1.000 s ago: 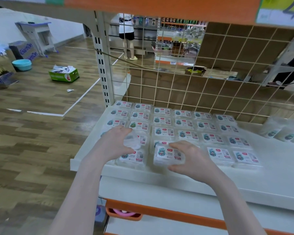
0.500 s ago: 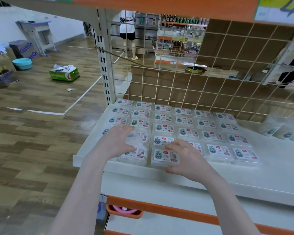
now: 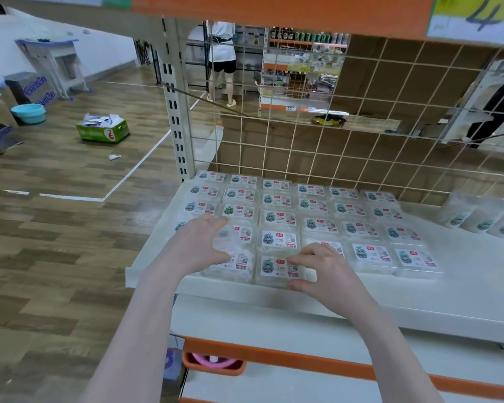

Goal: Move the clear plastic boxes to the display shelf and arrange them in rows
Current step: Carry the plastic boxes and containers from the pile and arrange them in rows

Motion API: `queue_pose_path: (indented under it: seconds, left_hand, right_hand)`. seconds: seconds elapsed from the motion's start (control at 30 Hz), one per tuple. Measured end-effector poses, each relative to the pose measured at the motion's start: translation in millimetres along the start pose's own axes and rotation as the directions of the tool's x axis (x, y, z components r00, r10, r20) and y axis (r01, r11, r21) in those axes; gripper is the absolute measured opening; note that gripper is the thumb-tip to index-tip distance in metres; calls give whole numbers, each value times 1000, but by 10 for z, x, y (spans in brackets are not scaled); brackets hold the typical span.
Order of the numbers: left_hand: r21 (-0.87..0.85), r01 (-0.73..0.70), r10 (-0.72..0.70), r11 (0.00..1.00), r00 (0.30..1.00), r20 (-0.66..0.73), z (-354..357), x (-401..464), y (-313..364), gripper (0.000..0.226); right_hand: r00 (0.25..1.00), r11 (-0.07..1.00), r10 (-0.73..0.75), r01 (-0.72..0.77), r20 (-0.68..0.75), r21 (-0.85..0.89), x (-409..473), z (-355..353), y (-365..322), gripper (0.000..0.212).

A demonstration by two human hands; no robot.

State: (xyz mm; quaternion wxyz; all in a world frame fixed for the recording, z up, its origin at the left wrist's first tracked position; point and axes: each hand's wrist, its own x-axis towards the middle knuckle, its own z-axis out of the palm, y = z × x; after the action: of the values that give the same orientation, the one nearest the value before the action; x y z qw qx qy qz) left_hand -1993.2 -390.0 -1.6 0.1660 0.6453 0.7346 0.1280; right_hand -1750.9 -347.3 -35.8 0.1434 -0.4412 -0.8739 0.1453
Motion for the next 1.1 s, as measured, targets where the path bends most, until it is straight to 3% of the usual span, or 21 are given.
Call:
queue_pose_path:
  seconds: [0.33,0.5,0.93,1.1]
  left_hand:
    - [-7,-52,53,999,998,29,-8,-24,-43,74]
    - [5,-96,96,995,994,46,19,-17,-87,73]
    - [65,-180,177,981,982,59,47,-71,70,74]
    - [130,-166,163,978,986,27,129,-144,412,73]
  right_hand:
    - [998,1000,5,-5,-56,-6,-23,49,-55,41]
    - [985,998,41,-34,-168,43,-84,118,-13,33]
    - [898,947,-1,-140,-441,-288,-197,161,319,30]
    - [888,956,11,-144,-459,-254,-234,51,606,25]
